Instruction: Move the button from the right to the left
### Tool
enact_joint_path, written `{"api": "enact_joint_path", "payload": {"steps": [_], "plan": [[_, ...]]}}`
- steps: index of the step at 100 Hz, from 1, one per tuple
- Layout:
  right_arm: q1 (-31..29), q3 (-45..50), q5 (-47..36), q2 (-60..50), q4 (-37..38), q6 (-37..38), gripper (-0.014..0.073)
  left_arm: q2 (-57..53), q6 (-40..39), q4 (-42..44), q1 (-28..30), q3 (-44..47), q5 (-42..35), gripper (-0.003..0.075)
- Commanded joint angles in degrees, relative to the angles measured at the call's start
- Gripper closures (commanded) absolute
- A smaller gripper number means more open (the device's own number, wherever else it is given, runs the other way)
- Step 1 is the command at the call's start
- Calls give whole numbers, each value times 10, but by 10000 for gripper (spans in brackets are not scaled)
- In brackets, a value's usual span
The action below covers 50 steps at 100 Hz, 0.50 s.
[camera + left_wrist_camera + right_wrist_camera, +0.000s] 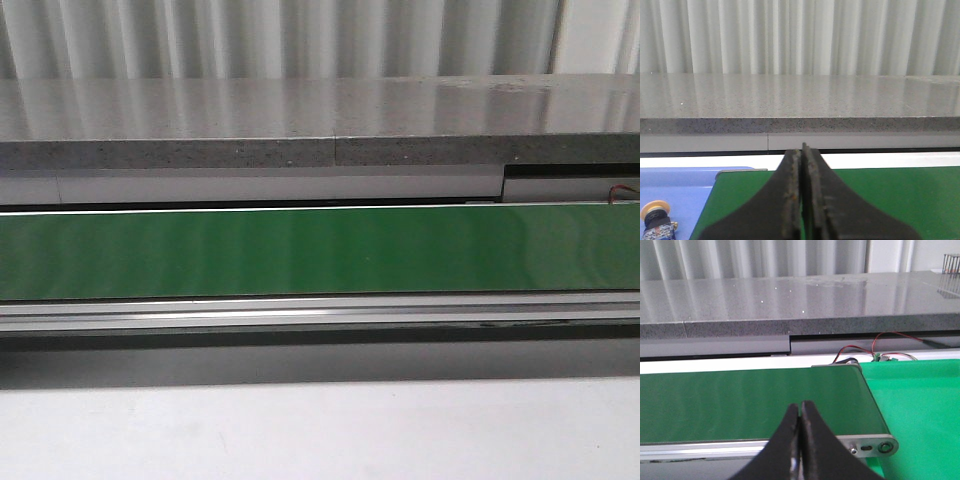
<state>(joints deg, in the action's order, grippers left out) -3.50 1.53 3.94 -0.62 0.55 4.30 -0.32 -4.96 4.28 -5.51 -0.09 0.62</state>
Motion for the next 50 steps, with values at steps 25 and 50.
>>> {"api": "enact_joint_path", "payload": {"steps": [25, 50], "plan": [[0, -9, -49, -8, 5, 3, 661, -18, -4, 0, 1, 14, -46, 740], [0, -9, -49, -8, 5, 3, 661, -18, -4, 0, 1, 14, -46, 740]]}}
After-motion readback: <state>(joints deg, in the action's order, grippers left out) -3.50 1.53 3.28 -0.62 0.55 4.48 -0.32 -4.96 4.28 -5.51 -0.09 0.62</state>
